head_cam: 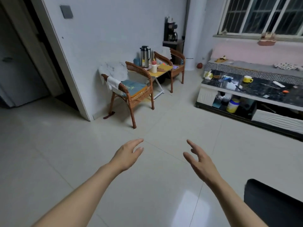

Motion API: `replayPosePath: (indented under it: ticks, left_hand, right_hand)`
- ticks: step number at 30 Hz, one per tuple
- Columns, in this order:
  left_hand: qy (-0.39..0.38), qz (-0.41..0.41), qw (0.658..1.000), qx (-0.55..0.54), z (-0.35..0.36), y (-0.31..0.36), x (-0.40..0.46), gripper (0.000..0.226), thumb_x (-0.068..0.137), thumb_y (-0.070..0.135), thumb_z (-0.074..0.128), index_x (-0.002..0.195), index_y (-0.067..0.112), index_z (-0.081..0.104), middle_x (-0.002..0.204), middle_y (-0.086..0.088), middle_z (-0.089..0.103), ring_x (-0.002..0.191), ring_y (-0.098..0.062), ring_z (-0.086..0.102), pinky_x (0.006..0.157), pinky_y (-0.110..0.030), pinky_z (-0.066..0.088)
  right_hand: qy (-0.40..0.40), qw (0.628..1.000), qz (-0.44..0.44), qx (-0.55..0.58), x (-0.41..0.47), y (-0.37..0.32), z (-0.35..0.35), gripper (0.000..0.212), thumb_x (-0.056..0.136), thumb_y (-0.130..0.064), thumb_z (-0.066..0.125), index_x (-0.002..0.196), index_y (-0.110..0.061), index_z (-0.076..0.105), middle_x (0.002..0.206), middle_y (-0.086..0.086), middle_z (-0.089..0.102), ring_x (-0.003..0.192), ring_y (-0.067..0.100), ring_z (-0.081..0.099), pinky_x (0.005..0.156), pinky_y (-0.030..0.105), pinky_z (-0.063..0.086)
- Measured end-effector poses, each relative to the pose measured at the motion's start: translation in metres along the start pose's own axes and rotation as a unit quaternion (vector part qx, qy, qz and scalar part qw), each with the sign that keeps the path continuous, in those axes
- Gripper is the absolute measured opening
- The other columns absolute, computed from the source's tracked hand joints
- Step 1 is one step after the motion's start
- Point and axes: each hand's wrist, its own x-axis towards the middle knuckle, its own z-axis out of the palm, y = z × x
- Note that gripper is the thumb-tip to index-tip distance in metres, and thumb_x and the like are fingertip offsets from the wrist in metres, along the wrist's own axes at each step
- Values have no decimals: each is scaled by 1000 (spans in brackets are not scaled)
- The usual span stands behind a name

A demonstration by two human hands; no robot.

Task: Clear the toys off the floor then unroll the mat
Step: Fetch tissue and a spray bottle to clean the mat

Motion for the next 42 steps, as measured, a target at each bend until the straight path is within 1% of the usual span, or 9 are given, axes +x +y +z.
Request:
replayPosePath:
  ticks: [3,12,17,20,26,31,34,38,42]
  left_hand:
    - [33,-4,999,-1,-13,-1,30,41,97,28,45,137,21,45,145,5,42,133,-10,36,100,-15,23]
    - [117,-42,992,-16,-70,-44,182,40,96,26,46,136,19,47,145,2,43,134,-12,37,98,-14,24]
    - [119,-48,991,-27,-100,-65,274,40,96,26,46,136,19,47,146,2,41,135,-11,35,99,-13,23]
    - [124,-32,992,-18,-119,-72,330,39,96,25,47,135,19,48,144,4,43,133,-10,37,98,-12,23]
    - [114,-18,993,-6,-134,-81,433,38,95,23,49,132,18,51,141,4,46,130,-9,39,95,-10,23]
    - [129,-29,991,-13,-140,-95,525,37,94,19,50,130,15,53,138,2,49,127,-11,44,99,-14,27]
    - [144,-36,989,-24,-143,-101,586,35,94,17,50,129,14,54,137,1,50,125,-10,44,96,-11,27]
    - [156,-64,985,-35,-150,-110,653,37,94,19,50,131,15,53,138,3,49,127,-9,43,98,-11,26]
    - [171,-112,977,-59,-156,-131,706,38,94,21,49,132,16,52,138,3,49,126,-10,45,100,-15,29]
  right_hand:
    - [-8,999,-30,26,48,-10,2,50,92,-30,55,139,-33,39,143,-12,41,118,1,43,95,20,31]
    - [-37,993,-112,22,247,-48,30,54,91,-25,57,140,-30,36,145,-7,38,113,6,50,94,23,36]
    - [-38,993,-113,21,351,-68,44,54,91,-24,57,141,-29,35,147,-7,35,107,7,53,86,20,38]
    - [-29,991,-125,27,405,-78,52,53,91,-25,56,139,-34,36,143,-9,35,103,5,54,78,10,38]
    - [-43,992,-114,20,503,-77,63,53,91,-25,56,138,-37,35,139,-14,37,100,3,56,77,7,38]
    - [-55,990,-130,22,604,-76,65,55,91,-25,55,141,-33,33,135,-17,38,100,2,57,80,16,40]
    - [-62,987,-143,30,676,-79,67,55,91,-24,56,141,-32,33,131,-15,40,97,1,58,82,20,42]
    - [-97,983,-144,55,757,-89,78,53,91,-22,56,140,-31,36,126,-8,45,89,2,63,75,16,45]
    - [-146,974,-166,57,835,-96,103,53,91,-18,56,140,-28,38,126,0,47,81,14,62,85,36,50]
